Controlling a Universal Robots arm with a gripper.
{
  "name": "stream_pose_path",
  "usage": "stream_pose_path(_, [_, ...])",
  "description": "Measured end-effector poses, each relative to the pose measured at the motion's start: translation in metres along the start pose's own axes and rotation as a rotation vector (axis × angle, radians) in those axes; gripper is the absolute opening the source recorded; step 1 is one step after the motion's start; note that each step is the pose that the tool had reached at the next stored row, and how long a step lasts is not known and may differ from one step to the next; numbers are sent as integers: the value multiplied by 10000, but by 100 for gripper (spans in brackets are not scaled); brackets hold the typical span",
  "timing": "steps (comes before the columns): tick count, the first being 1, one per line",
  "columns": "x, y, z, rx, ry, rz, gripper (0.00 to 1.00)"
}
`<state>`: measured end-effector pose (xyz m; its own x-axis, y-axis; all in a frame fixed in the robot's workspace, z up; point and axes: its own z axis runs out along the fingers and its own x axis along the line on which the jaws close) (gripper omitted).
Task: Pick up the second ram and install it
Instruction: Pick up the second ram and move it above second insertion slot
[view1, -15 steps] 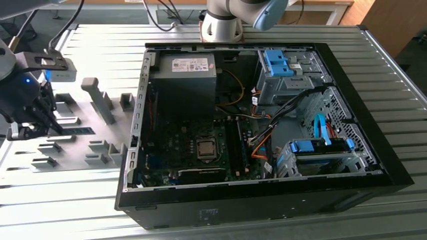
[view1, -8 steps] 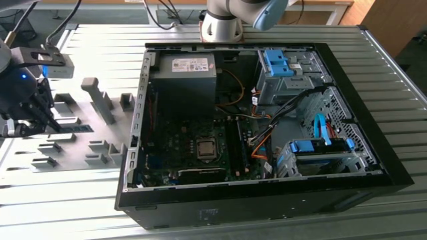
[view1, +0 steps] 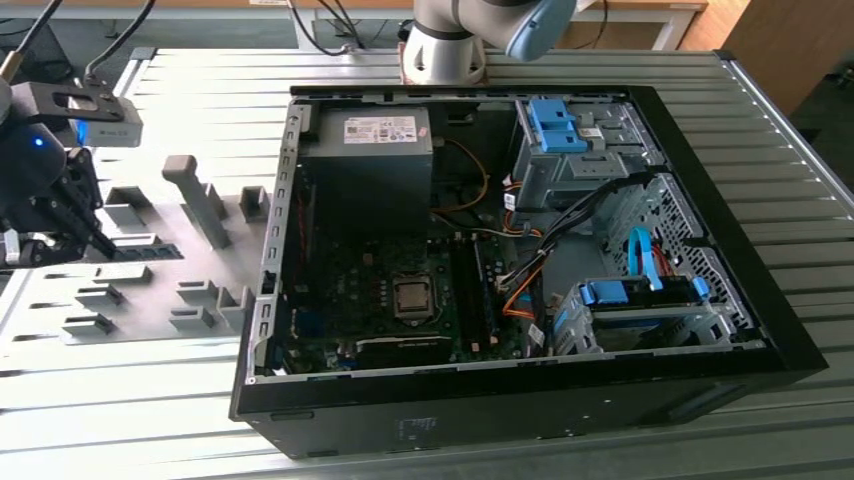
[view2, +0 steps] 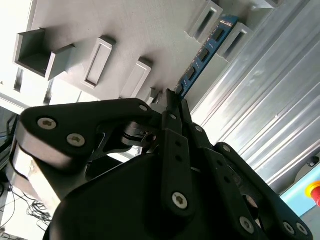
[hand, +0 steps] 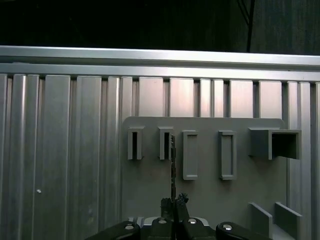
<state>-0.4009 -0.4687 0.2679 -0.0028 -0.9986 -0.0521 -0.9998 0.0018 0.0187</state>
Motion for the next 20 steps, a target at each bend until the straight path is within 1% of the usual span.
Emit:
stream_pose_path(8, [-6, 2, -106, 1, -1, 0, 14])
stream_pose_path(12, [-6, 2, -117, 0, 11, -1, 14])
stream_pose_path(20, [-7, 2, -119, 0, 11, 0, 14])
